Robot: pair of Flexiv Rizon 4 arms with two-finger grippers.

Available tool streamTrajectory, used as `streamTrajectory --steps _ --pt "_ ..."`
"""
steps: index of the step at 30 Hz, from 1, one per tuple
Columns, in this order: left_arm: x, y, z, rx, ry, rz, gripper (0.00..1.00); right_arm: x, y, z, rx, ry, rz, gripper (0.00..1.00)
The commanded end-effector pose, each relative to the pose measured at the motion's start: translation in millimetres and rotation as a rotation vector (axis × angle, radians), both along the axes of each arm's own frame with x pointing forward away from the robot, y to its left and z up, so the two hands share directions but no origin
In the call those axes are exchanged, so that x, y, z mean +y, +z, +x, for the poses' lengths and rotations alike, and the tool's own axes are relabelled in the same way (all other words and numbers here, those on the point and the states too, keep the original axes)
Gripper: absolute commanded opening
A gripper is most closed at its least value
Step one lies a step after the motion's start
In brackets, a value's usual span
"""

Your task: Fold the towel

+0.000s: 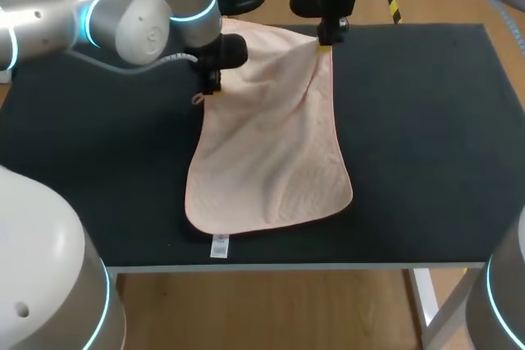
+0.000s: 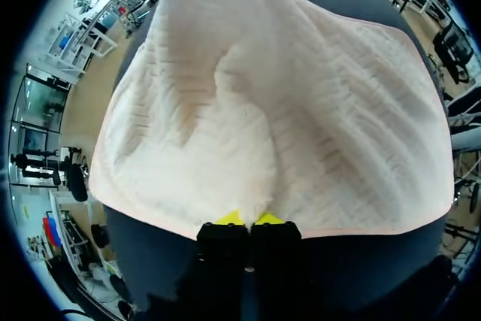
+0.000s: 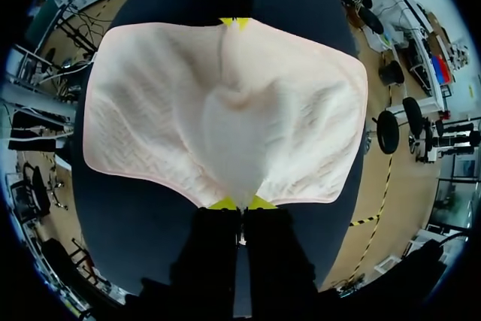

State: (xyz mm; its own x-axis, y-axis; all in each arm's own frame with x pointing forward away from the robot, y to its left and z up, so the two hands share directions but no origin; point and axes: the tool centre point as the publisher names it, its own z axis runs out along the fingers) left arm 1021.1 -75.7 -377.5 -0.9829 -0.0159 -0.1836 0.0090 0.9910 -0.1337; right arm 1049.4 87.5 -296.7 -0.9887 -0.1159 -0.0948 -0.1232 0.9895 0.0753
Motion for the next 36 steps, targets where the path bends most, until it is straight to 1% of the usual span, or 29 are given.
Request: streamTrajectory --steps 1,2,3,4,5,11,15,20,21,23,28,31,32,35,36 --pt "19 36.3 -15.6 -0.03 0.013 -0.025 0.0 -2 0 -1.5 -0.004 0.002 0.003 0.0" --pt "22 43.2 -16.2 -0.037 0.015 -0.027 0.0 -3 0 -1.8 -0.006 0.003 0.003 0.0" --pt "25 51.8 -16.4 -0.046 0.019 -0.046 0.0 -5 1 -1.7 -0.009 0.001 -0.001 0.0" --pt "27 56.5 -16.6 -0.053 0.021 -0.052 0.0 -6 2 -1.5 -0.01 0.001 -0.002 0.0" --pt "29 65.3 -16.7 -0.06 0.025 -0.046 0.0 -7 3 -1.5 -0.013 0.001 -0.006 0.0" --pt "36 100.8 -17.3 -0.113 0.041 -0.055 0.0 -13 13 -2.4 -0.036 0.016 -0.023 0.0" --pt "41 114.1 -17.3 -0.126 0.048 -0.047 0.0 -22 18 -3.9 -0.041 0.016 -0.04 0.0" --pt "45 126.8 -18.8 -0.135 0.064 -0.041 0.0 -29 27 -6.8 -0.042 0.004 -0.024 0.0" --pt "45 129.6 -18.9 -0.139 0.074 -0.031 0.0 -30 30 -7.3 -0.046 0.002 -0.019 0.0" --pt "47 137.4 -19.2 -0.149 0.083 -0.063 0.0 -31 36 -8.3 -0.054 0.002 -0.005 0.0" --pt "50 158.0 -18.8 -0.193 0.091 -0.063 0.0 -31 57 -8.8 -0.083 0.024 0.038 0.0" --pt "52 171.7 -16.8 -0.214 0.091 -0.057 0.0 -31 73 -6.5 -0.107 0.04 0.053 0.0" --pt "53 176.5 -16.1 -0.231 0.09 -0.045 0.0 -31 78 -5.4 -0.116 0.045 0.055 0.0" --pt "56 190.2 -12.6 -0.251 0.088 -0.037 0.0 -33 94 -1.4 -0.143 0.054 0.046 0.0" --pt "56 195.7 -11.0 -0.261 0.092 -0.025 0.0 -33 99 0.1 -0.154 0.056 0.04 0.0"
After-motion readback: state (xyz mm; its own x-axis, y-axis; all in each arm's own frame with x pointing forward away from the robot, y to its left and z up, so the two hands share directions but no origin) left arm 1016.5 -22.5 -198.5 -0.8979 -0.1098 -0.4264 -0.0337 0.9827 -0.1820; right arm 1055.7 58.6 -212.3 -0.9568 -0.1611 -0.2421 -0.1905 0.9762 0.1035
